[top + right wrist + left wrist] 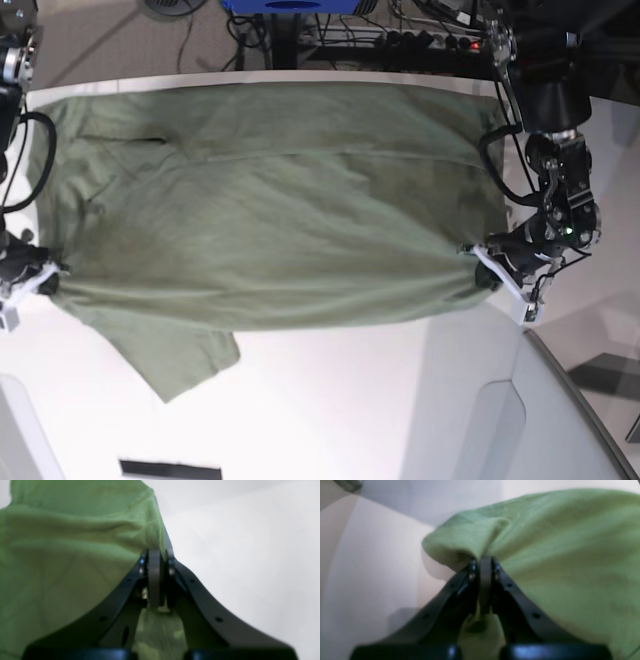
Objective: Layout the t-shirt on the table in an organized manner, then fold the t-shirt properly
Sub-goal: 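Slide the left gripper along the side edge toward the hem and grasp, then fold the shirt lengthwise with both grippers, then open the left gripper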
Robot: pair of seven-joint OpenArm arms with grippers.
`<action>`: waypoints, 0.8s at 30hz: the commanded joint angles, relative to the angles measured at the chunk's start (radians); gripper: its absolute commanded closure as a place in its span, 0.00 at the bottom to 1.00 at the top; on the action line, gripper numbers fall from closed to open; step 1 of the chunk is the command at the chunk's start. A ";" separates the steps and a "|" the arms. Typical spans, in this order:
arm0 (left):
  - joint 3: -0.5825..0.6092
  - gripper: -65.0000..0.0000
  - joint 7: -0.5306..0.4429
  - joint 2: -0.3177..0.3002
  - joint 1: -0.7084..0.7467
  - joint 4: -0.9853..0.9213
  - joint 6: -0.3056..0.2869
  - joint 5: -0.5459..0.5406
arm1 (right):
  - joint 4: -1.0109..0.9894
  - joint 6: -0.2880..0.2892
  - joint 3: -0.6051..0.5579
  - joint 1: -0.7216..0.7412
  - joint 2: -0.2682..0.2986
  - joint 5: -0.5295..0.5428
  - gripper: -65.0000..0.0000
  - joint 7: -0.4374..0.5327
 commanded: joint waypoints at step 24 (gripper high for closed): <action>0.049 0.42 0.031 -0.089 0.172 0.191 0.007 -0.003 | 0.332 0.002 0.183 -0.121 -0.063 0.003 0.46 -0.372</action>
